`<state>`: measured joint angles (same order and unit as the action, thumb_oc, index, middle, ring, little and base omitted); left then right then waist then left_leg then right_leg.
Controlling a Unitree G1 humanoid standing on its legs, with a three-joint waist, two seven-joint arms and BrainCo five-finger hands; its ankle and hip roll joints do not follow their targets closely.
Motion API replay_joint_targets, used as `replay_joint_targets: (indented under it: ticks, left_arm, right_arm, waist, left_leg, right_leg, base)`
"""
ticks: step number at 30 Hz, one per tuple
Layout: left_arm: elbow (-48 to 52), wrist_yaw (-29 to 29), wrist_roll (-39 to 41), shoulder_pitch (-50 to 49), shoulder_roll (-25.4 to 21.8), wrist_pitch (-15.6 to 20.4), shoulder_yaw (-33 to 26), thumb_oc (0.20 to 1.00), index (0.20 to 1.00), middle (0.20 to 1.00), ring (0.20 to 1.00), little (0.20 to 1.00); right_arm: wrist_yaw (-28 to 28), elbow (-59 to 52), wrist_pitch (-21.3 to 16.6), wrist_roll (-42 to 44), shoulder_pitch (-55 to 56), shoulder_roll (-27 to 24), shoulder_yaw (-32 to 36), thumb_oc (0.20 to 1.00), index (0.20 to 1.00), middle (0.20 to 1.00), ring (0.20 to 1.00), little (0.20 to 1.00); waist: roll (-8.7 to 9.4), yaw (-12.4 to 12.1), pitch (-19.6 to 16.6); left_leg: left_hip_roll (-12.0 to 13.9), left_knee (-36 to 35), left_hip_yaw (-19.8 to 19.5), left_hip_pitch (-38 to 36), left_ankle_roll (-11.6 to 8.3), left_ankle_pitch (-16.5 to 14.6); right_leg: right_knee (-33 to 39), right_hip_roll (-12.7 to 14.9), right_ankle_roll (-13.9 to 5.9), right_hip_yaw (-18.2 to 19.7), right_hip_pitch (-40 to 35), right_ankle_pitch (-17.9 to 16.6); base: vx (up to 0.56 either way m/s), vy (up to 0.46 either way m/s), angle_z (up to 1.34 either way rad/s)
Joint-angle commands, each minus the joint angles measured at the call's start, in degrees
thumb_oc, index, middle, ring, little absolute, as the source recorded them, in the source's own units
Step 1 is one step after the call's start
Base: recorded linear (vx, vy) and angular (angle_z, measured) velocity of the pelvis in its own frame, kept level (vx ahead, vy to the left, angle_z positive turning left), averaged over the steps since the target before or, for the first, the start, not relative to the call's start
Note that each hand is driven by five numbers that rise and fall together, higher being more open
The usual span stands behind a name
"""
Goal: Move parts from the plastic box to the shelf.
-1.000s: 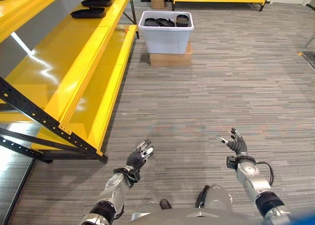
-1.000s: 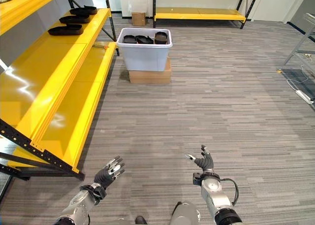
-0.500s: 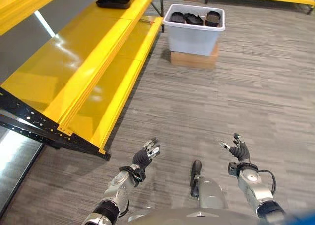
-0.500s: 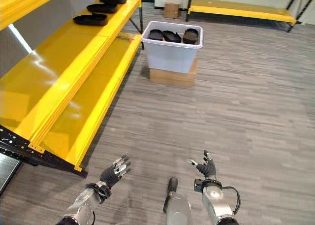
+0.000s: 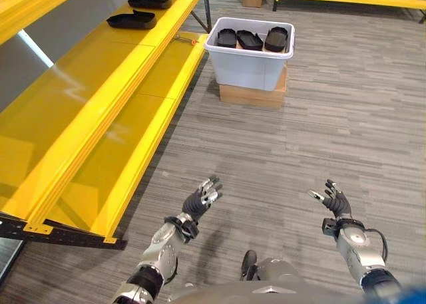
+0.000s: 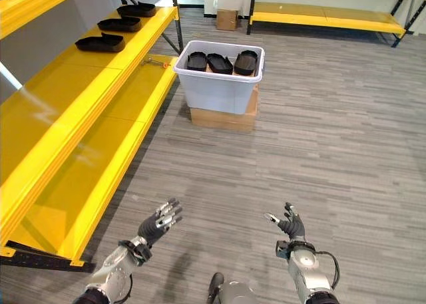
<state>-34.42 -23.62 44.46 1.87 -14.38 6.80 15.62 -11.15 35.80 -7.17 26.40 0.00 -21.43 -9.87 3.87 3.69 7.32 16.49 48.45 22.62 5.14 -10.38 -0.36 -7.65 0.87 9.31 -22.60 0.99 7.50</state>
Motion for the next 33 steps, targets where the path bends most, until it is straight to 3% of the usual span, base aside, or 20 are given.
replay_joint_targets:
  ticks: [1,3,5,7,10,12,14,17,19,21,22,24,25,27,30,31,32,33]
  left_arm:
    - [3.99,1.16,3.54,-0.34,0.00,0.32,0.91,1.000,1.000,1.000,1.000,1.000]
    - [4.18,3.15,4.00,-1.54,0.10,1.36,0.99,1.000,1.000,1.000,1.000,1.000]
    - [4.24,3.88,4.44,-2.21,0.08,2.00,0.72,1.000,1.000,1.000,1.000,1.000]
    - [4.01,4.19,3.41,-3.16,-0.17,3.30,-0.53,1.000,1.000,1.000,1.000,1.000]
    - [3.36,4.91,0.53,-3.99,-0.27,5.28,-1.69,1.000,1.000,1.000,1.000,1.000]
    - [3.51,7.44,-3.37,-4.17,-0.54,7.68,-1.82,1.000,1.000,1.000,1.000,1.000]
    - [3.81,13.83,-13.53,-3.52,-2.41,10.30,-0.95,1.000,1.000,1.000,1.000,1.000]
    - [3.43,12.51,-10.44,-2.46,-4.21,8.91,-0.76,1.000,1.000,1.000,1.000,1.000]
    - [3.49,10.94,-11.75,-2.35,-4.85,8.62,-1.01,1.000,1.000,1.000,1.000,1.000]
    - [2.96,9.39,-13.45,-2.16,-5.18,8.30,-0.76,1.000,1.000,1.000,1.000,1.000]
    - [1.89,8.35,-15.65,-1.37,-5.38,8.98,0.43,1.000,1.000,1.000,1.000,1.000]
    - [1.81,8.04,-15.85,-1.04,-5.76,8.90,1.39,1.000,1.000,1.000,1.000,1.000]
    - [1.98,8.95,-16.19,-1.21,-6.04,9.19,2.06,1.000,1.000,1.000,1.000,1.000]
    - [2.29,9.66,-15.32,-1.70,-6.19,9.33,2.37,1.000,1.000,1.000,1.000,1.000]
    - [3.60,10.31,-13.88,-2.18,-6.62,9.40,2.38,1.000,1.000,1.000,1.000,1.000]
    - [4.67,9.26,-12.19,-1.53,-6.52,9.04,2.13,1.000,1.000,1.000,1.000,1.000]
    - [5.30,9.27,-11.73,-1.29,-6.44,8.73,2.19,1.000,1.000,1.000,1.000,1.000]
    - [5.35,9.28,-11.72,-1.30,-6.47,8.68,2.19,1.000,1.000,1.000,1.000,1.000]
  right_arm:
    - [1.11,-0.31,-2.04,1.60,-1.01,-1.44,0.51,1.000,1.000,1.000,1.000,1.000]
    - [1.30,-0.67,-1.07,-0.40,-1.48,-0.91,-0.56,1.000,1.000,1.000,1.000,1.000]
    - [1.57,-1.00,-0.54,-1.02,-1.49,-0.72,-1.46,1.000,1.000,1.000,1.000,1.000]
    - [2.95,-1.64,-0.46,-1.87,-0.95,-0.64,-2.75,1.000,1.000,1.000,1.000,1.000]
    - [4.11,-2.81,-1.11,-1.23,0.45,-0.32,-3.71,1.000,1.000,1.000,1.000,1.000]
    - [4.67,-3.10,-1.65,-1.04,0.32,-0.01,-4.70,1.000,1.000,1.000,1.000,1.000]
    - [4.71,-3.81,-1.93,-0.61,0.27,0.61,-5.60,1.000,1.000,1.000,1.000,1.000]
    - [3.84,-4.80,-1.41,1.63,1.26,1.63,-5.39,1.000,1.000,1.000,1.000,1.000]
    - [3.81,-4.97,-1.20,1.99,1.92,2.62,-4.99,1.000,1.000,1.000,1.000,1.000]
    - [3.70,-4.45,-1.51,2.33,1.90,3.33,-5.16,1.000,1.000,1.000,1.000,1.000]
    - [2.75,-3.80,-2.04,1.98,1.53,4.22,-5.39,1.000,1.000,1.000,1.000,1.000]
    - [1.90,-3.67,-2.36,2.58,1.31,4.62,-5.42,1.000,1.000,1.000,1.000,1.000]
    - [0.51,-3.76,-2.41,2.52,1.05,4.96,-5.50,1.000,1.000,1.000,1.000,1.000]
    - [-1.00,-3.78,-2.59,1.77,0.78,5.28,-5.64,1.000,1.000,1.000,1.000,1.000]
    - [-3.17,-4.80,-2.71,0.35,0.28,5.54,-5.90,1.000,1.000,1.000,1.000,1.000]
    - [-3.17,-5.99,-1.99,0.36,0.19,5.14,-5.26,1.000,1.000,1.000,1.000,1.000]
    - [-3.22,-6.57,-1.42,0.22,0.17,5.05,-5.03,1.000,1.000,1.000,1.000,1.000]
    - [-3.25,-6.65,-1.35,0.21,0.18,5.06,-5.01,1.000,1.000,1.000,1.000,1.000]
  waist:
    - [-0.03,-0.57,1.57]
    - [-0.88,-1.01,2.13]
    - [-1.57,-1.74,2.48]
    - [-2.48,-2.67,3.03]
    - [-2.82,-2.79,3.58]
    - [-3.04,-3.29,3.73]
    - [-3.08,-3.80,4.33]
    - [-2.76,-3.66,4.30]
    - [-2.69,-3.69,4.02]
    - [-2.51,-3.61,3.49]
    - [-2.50,-3.49,2.53]
    - [-2.65,-3.48,2.00]
    - [-2.92,-3.42,1.71]
    - [-3.23,-3.21,1.79]
    - [-4.02,-2.09,2.93]
    - [-4.01,-1.47,3.83]
    - [-3.55,-1.15,4.15]
    - [-3.72,-1.11,4.25]
  left_leg:
    - [-3.12,-16.46,7.02,-2.94,6.10,-0.49]
    - [-3.93,-30.23,7.55,-1.10,6.34,1.51]
    - [-4.41,-37.82,5.76,0.14,5.62,4.40]
    - [-2.89,-47.00,4.40,1.81,3.63,10.43]
    - [-0.95,-50.19,5.24,3.66,2.68,13.20]
    - [-0.61,-49.41,4.52,3.68,2.65,13.21]
    - [-0.97,-44.77,2.41,4.70,3.73,10.76]
    - [-3.72,-39.77,2.71,4.12,6.62,5.07]
    - [-5.39,-38.40,2.48,3.59,7.65,3.28]
    - [-7.80,-39.68,2.89,1.84,9.11,2.39]
    - [-10.87,-42.44,4.10,-0.66,11.30,1.07]
    - [-12.77,-43.83,4.36,-2.18,13.13,-0.16]
    - [-14.01,-44.90,4.60,-3.54,14.46,-1.17]
    - [-14.68,-45.30,4.96,-4.90,15.33,-2.37]
    - [-14.02,-45.49,5.56,-7.99,14.82,-3.14]
    - [-13.15,-45.36,5.81,-10.34,13.42,-3.68]
    - [-13.28,-45.37,6.16,-11.43,13.05,-4.33]
    - [-13.10,-45.38,6.11,-11.53,13.04,-4.31]
  right_leg:
    - [6.35,1.28,-7.25,-0.80,-2.42,-4.39]
    - [6.59,1.79,-8.41,1.42,-4.92,-4.19]
    - [6.21,1.81,-8.97,2.75,-5.90,-3.94]
    - [5.43,1.92,-9.55,3.81,-7.62,-3.02]
    - [3.43,2.77,-9.96,3.60,-8.87,-1.24]
    - [2.04,2.89,-9.92,4.11,-9.18,0.25]
    - [-1.74,3.95,-10.02,5.36,-9.10,3.13]
    - [-5.61,5.52,-10.36,5.77,-9.79,5.77]
    - [-8.42,5.59,-10.56,6.56,-10.16,7.18]
    - [-12.14,6.04,-12.13,7.04,-9.54,5.49]
    - [-20.83,7.97,-14.88,6.53,-8.09,1.92]
    - [-28.98,9.67,-16.62,5.52,-5.87,-1.36]
    - [-34.73,11.16,-17.35,5.14,-2.73,-4.05]
    - [-37.43,11.94,-17.41,4.85,1.29,-4.67]
    - [-31.47,11.46,-16.23,3.07,6.00,-3.78]
    - [-20.81,12.61,-15.68,0.69,6.84,-5.40]
    - [-15.38,13.71,-16.25,-0.22,7.60,-8.16]
    - [-14.73,13.41,-16.27,-0.39,7.17,-8.55]
  base:
    - [0.23,0.181,-0.09]
    - [0.33,0.297,-0.17]
    - [0.28,0.222,-0.22]
    - [0.40,0.214,-0.75]
    - [0.38,0.210,-0.55]
    - [0.35,0.220,-0.29]
    - [0.37,0.275,-0.63]
    - [0.33,0.284,-0.43]
    - [0.33,0.276,-0.01]
    - [0.30,0.326,0.01]
    - [0.24,0.324,-0.06]
    - [0.25,0.324,-0.11]
    - [0.21,0.255,0.06]
    - [0.20,0.147,-0.02]
    - [0.25,-0.016,-0.40]
    - [0.36,-0.150,-0.22]
    - [0.26,-0.126,-0.01]
    - [0.21,-0.117,-0.10]
